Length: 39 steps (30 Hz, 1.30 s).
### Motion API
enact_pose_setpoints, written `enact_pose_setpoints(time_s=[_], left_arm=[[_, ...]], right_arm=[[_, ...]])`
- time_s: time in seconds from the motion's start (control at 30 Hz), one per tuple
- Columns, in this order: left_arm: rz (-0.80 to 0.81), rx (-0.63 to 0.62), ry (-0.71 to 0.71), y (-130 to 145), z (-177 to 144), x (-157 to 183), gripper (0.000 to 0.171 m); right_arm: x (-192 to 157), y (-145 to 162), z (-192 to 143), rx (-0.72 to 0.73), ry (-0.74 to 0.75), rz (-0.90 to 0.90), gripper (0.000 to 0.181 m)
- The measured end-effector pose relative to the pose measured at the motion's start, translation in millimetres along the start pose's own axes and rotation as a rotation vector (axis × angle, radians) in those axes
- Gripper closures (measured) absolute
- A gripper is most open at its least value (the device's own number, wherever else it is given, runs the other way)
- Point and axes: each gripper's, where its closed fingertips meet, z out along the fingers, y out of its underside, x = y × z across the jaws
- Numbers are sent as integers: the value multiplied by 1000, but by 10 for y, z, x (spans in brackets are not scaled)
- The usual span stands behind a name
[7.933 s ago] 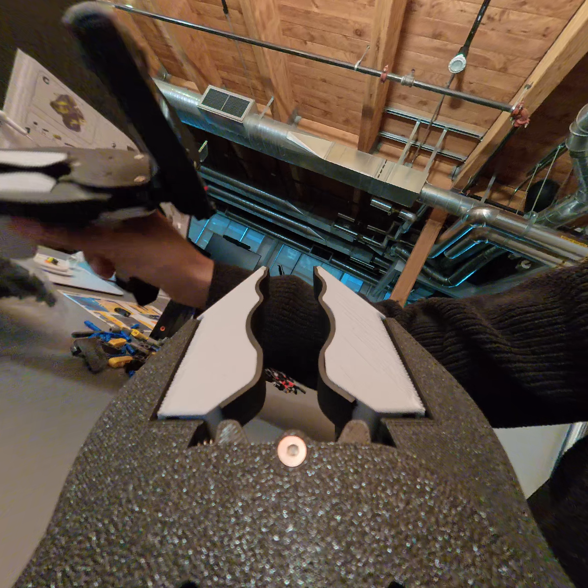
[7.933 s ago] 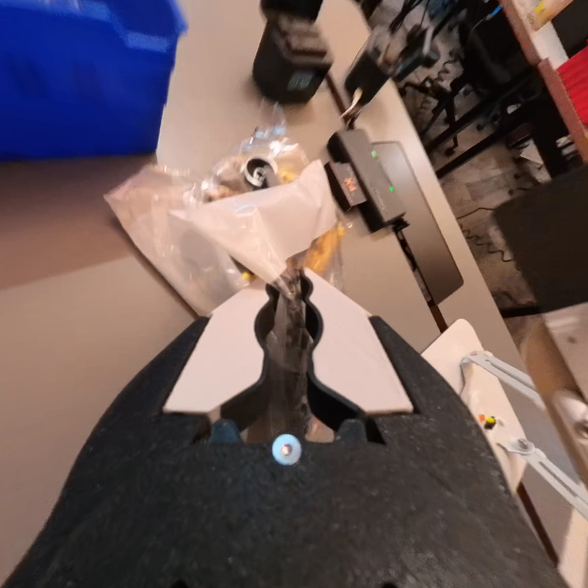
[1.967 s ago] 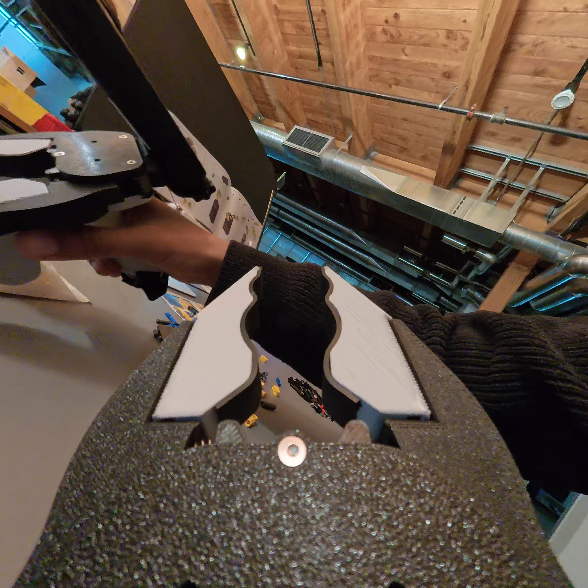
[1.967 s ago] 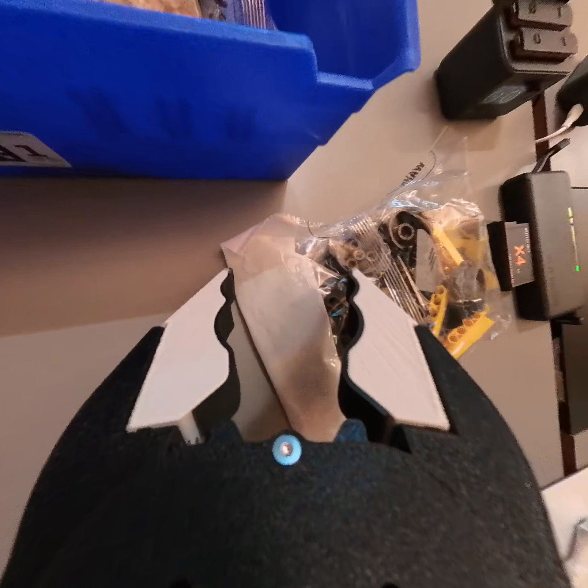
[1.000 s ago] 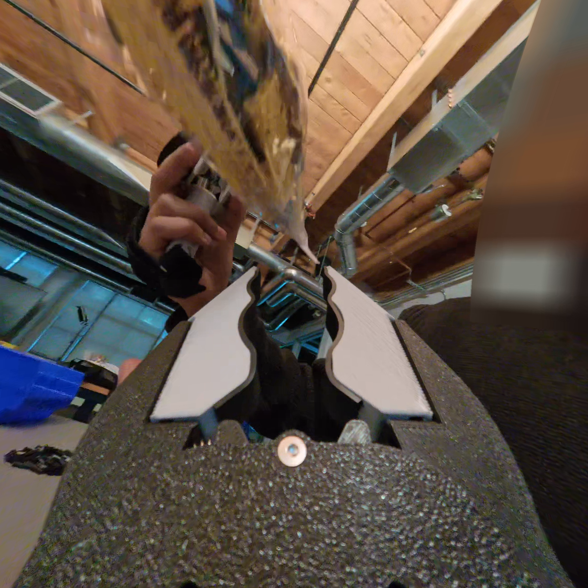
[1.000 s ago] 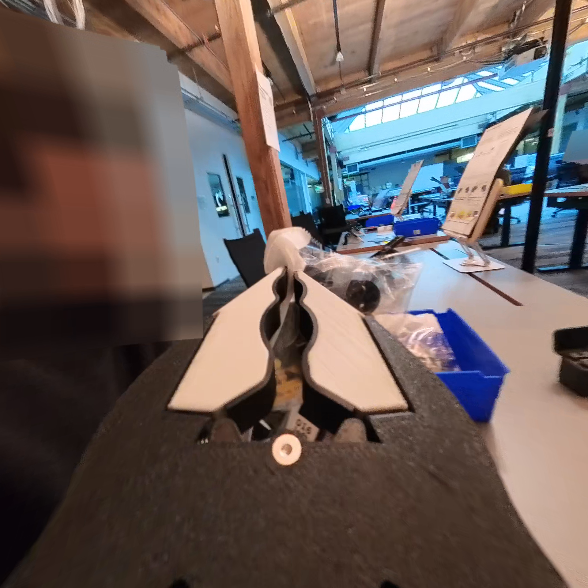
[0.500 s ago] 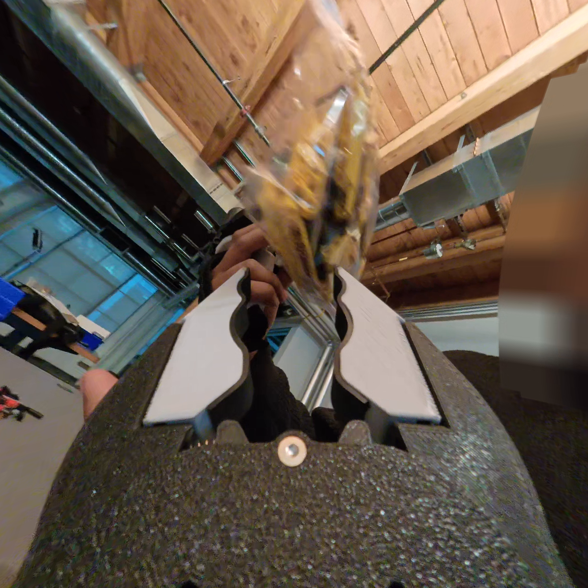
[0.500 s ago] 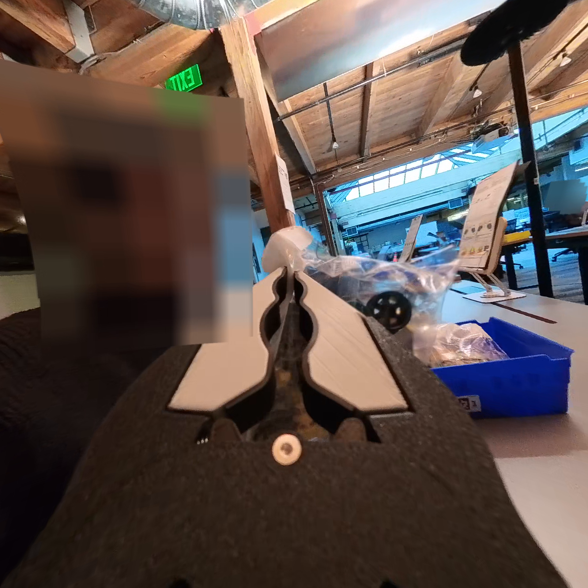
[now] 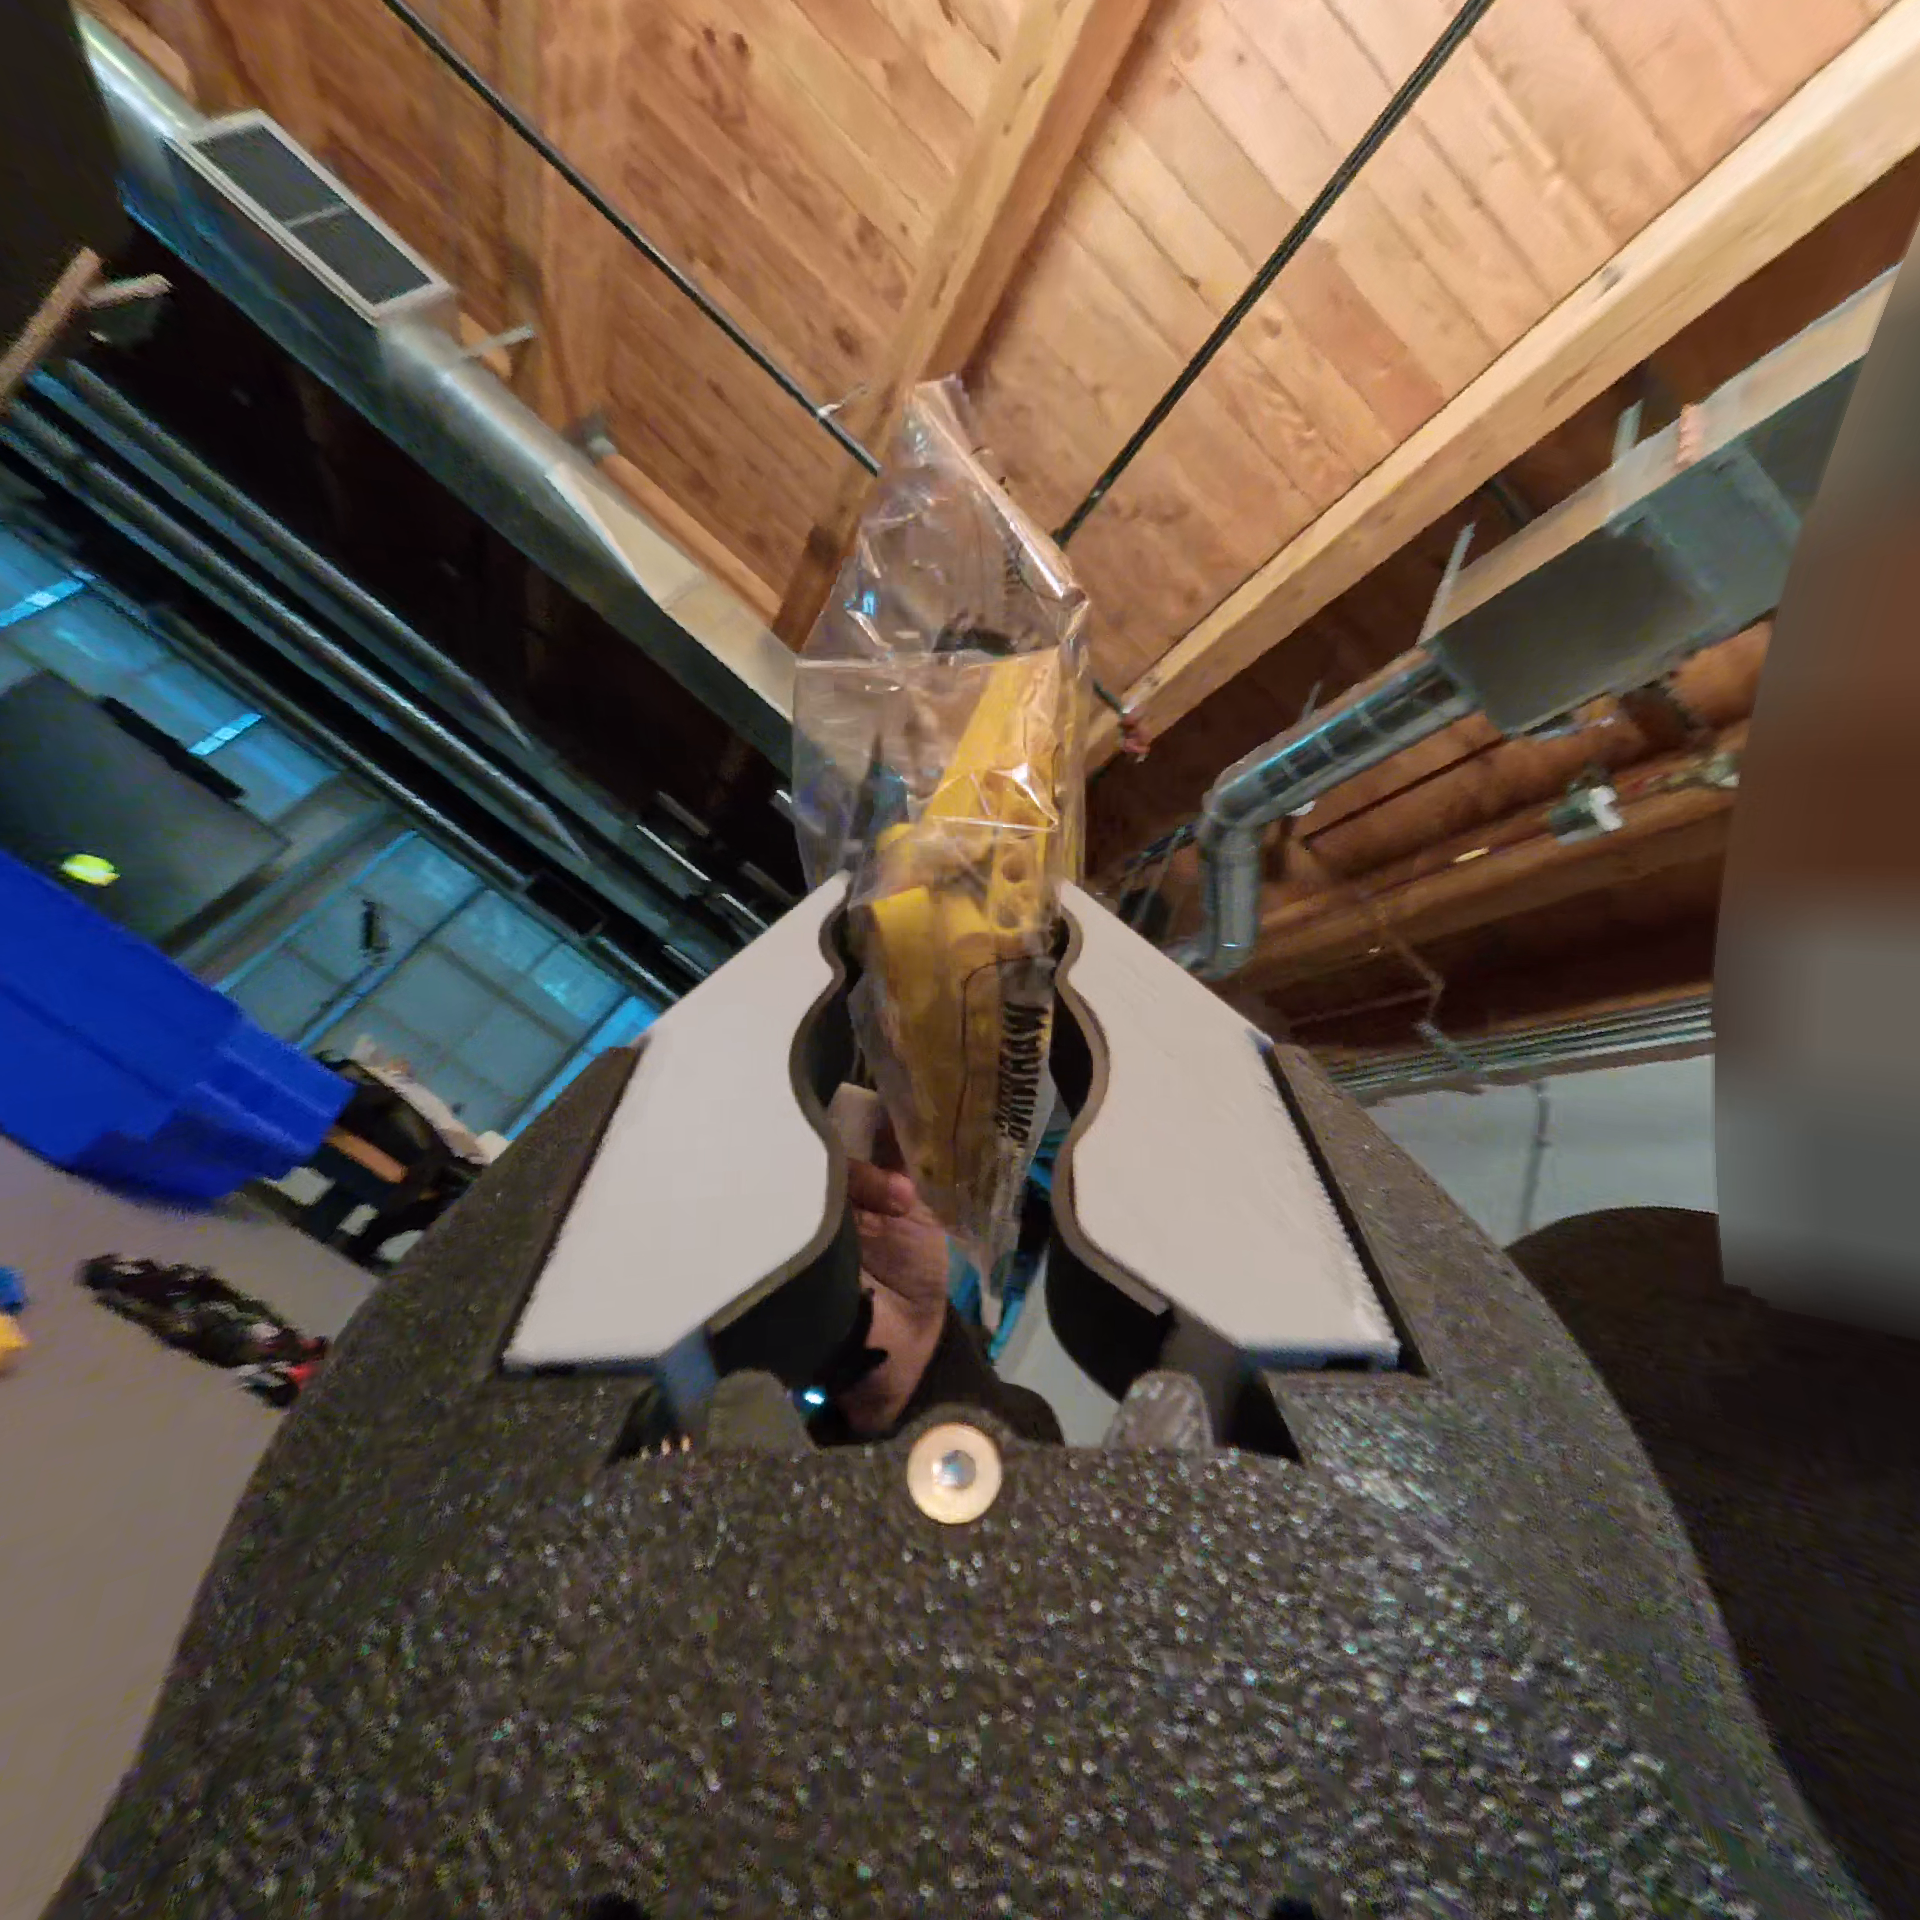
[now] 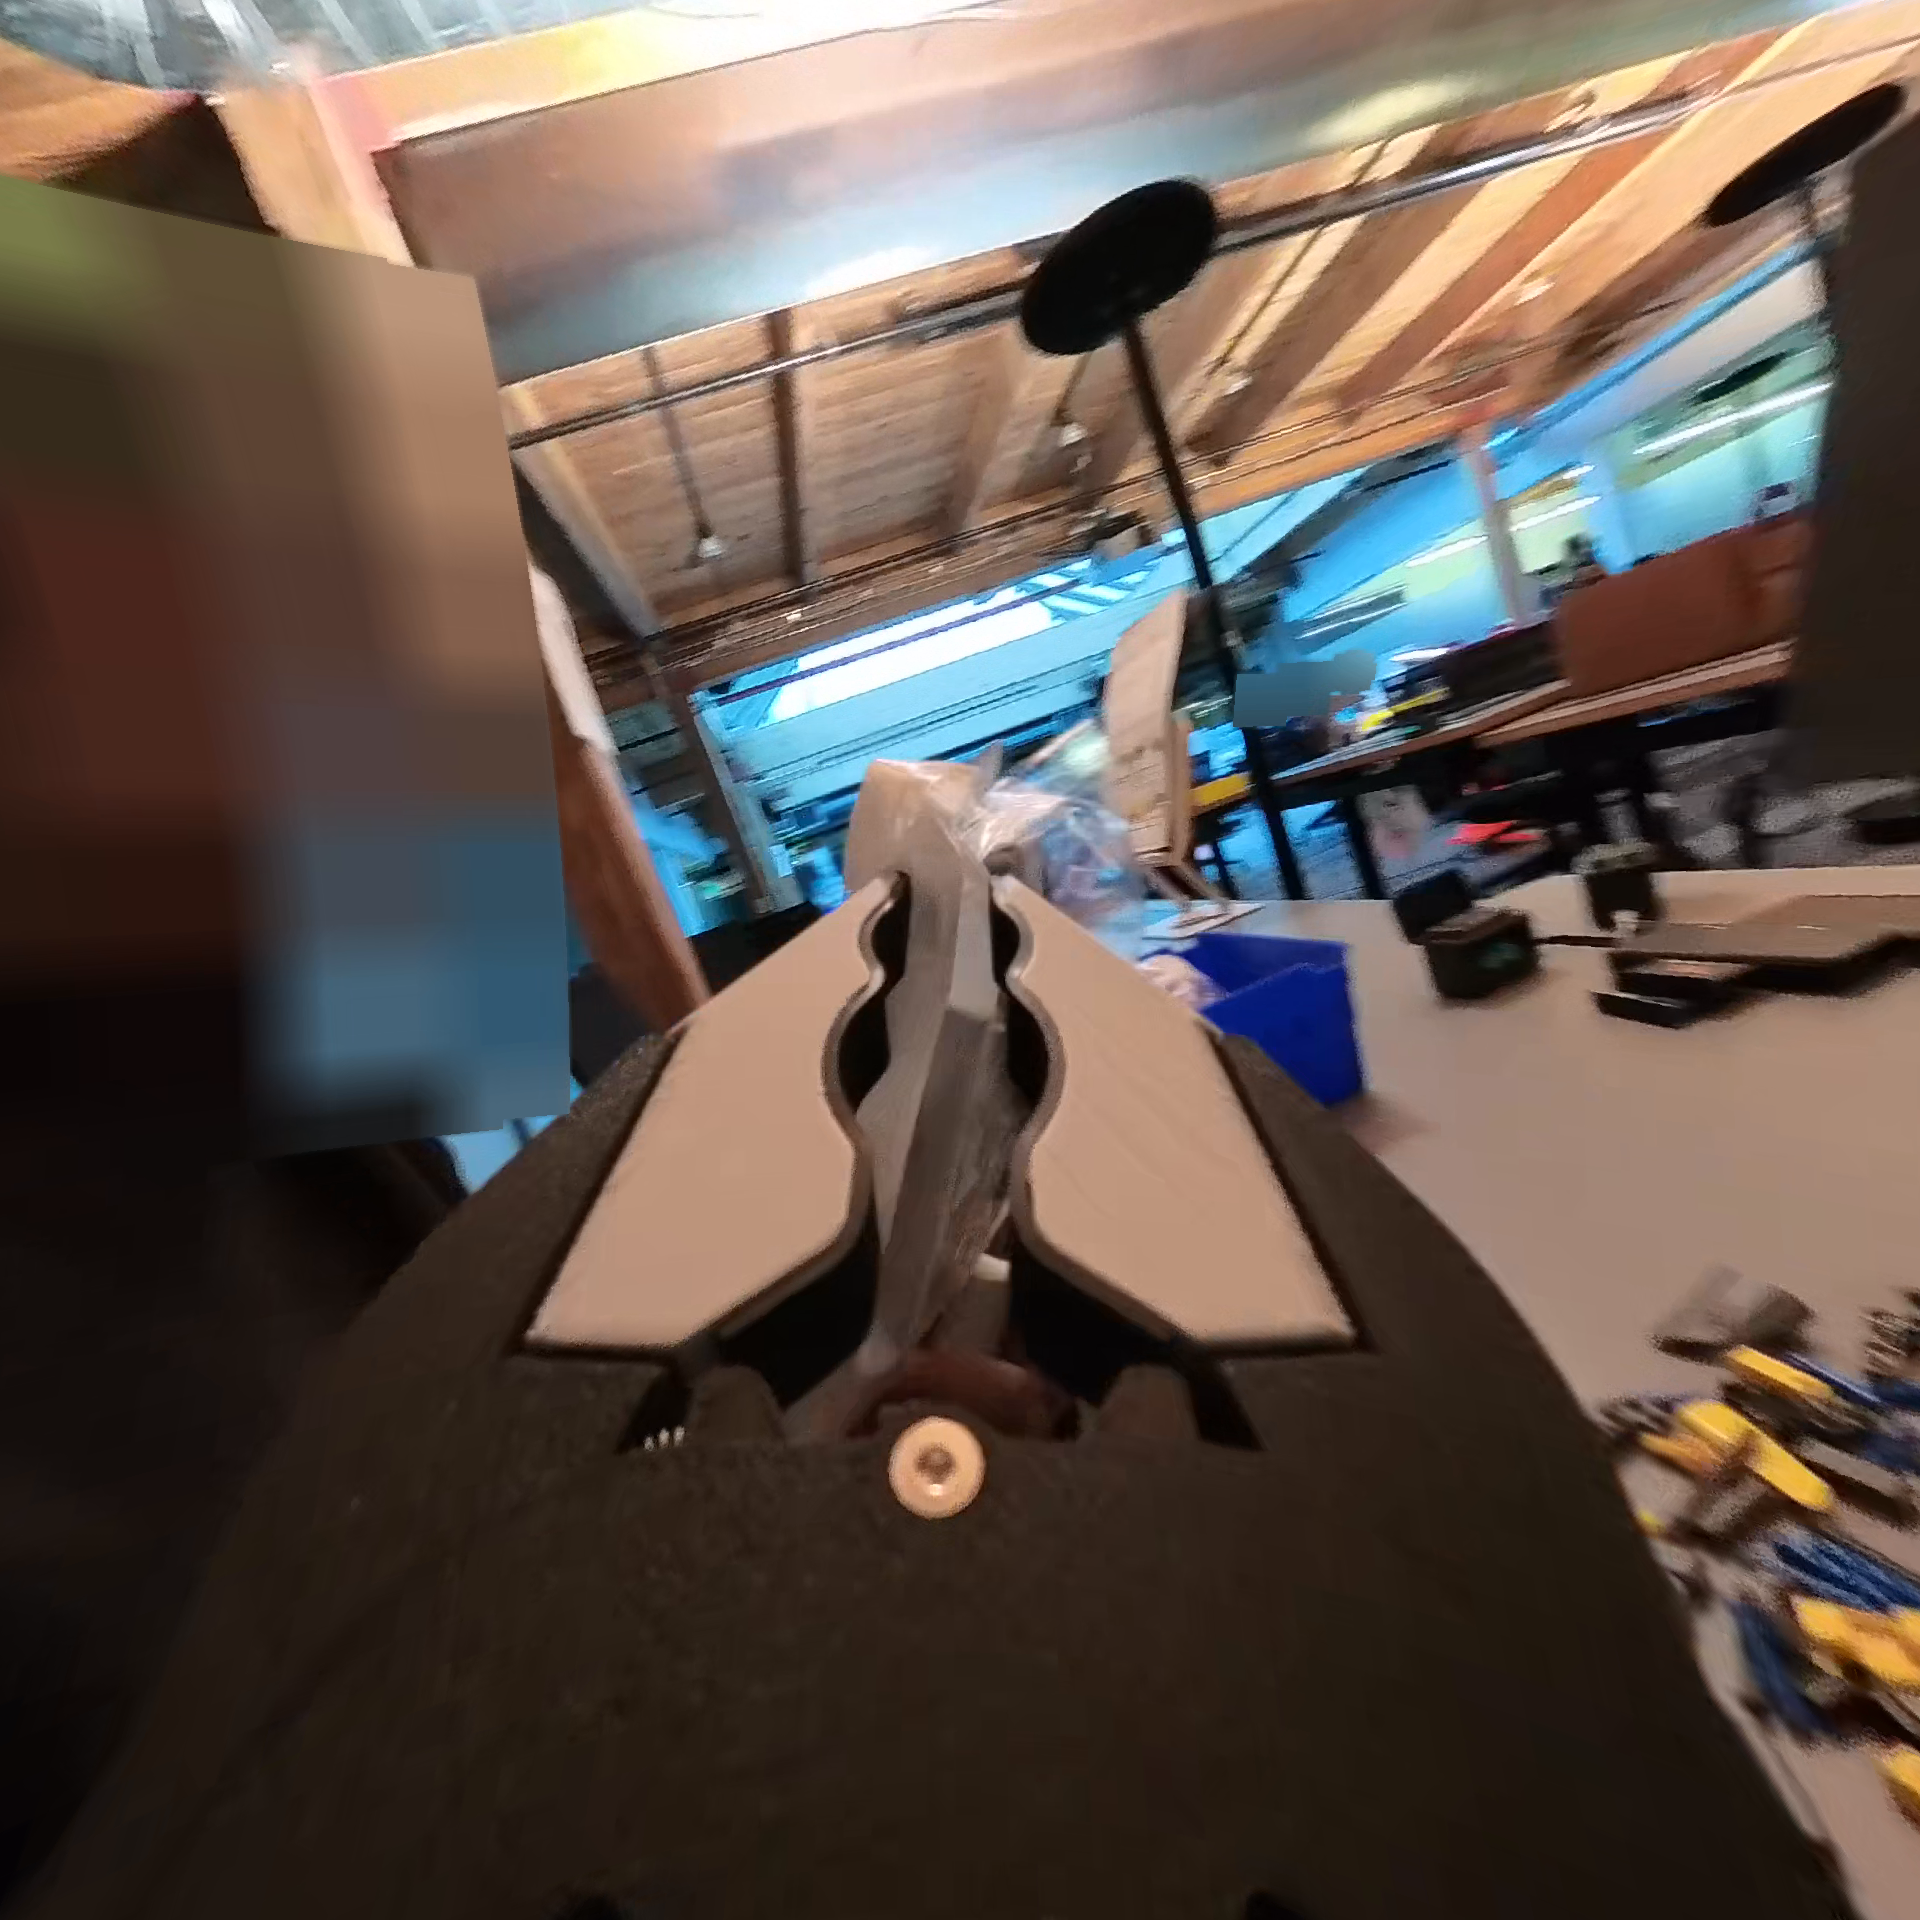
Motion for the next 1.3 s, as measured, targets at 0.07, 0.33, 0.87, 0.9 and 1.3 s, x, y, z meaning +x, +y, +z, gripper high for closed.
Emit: enact_pose_setpoints(time_s=[0.07,0.33,0.87,0.9,1.3], left_arm=[[34,13,-34,-64,-41,-38,153],[68,16,-71,-162,-100,-90,158],[22,84,-56,-296,-143,-79,158],[20,92,-59,-314,-148,-84,157],[20,149,-86,-468,-209,-107,158]], right_arm=[[134,14,-94,16,90,-31,168],[465,121,-243,17,236,10,120],[750,149,-419,28,377,13,99],[736,152,-411,27,367,20,99],[440,556,-42,-107,185,51,99]])
